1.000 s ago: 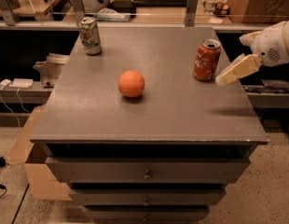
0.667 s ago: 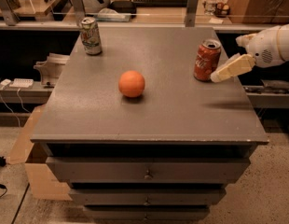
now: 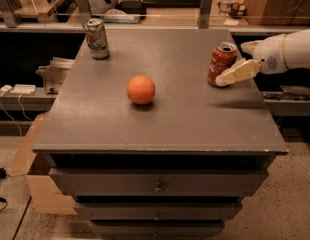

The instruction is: Pick coke can

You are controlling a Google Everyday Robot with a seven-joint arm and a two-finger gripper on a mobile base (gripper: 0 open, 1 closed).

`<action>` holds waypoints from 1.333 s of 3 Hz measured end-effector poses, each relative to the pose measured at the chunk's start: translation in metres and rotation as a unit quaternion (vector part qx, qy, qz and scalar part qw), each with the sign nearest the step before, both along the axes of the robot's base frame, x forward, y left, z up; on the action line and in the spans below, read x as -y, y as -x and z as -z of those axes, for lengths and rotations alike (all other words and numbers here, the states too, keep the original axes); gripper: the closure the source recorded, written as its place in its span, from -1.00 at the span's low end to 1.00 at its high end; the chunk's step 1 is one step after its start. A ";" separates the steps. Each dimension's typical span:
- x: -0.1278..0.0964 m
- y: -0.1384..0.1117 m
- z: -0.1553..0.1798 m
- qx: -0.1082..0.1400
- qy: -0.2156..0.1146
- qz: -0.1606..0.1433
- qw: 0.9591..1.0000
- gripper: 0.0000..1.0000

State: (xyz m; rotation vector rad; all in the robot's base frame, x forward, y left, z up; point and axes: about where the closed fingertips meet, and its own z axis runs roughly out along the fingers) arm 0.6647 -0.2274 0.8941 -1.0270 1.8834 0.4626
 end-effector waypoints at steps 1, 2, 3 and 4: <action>-0.006 -0.007 0.002 0.003 -0.014 -0.008 1.000 -0.66; -0.013 -0.011 -0.002 0.009 -0.026 -0.018 0.999 -0.17; -0.025 -0.012 -0.007 0.013 -0.036 -0.034 0.999 0.28; -0.038 -0.012 -0.019 0.024 -0.040 -0.055 0.997 0.74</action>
Offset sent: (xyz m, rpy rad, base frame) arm 0.0139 0.0139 0.0104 0.0746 -0.0377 0.0466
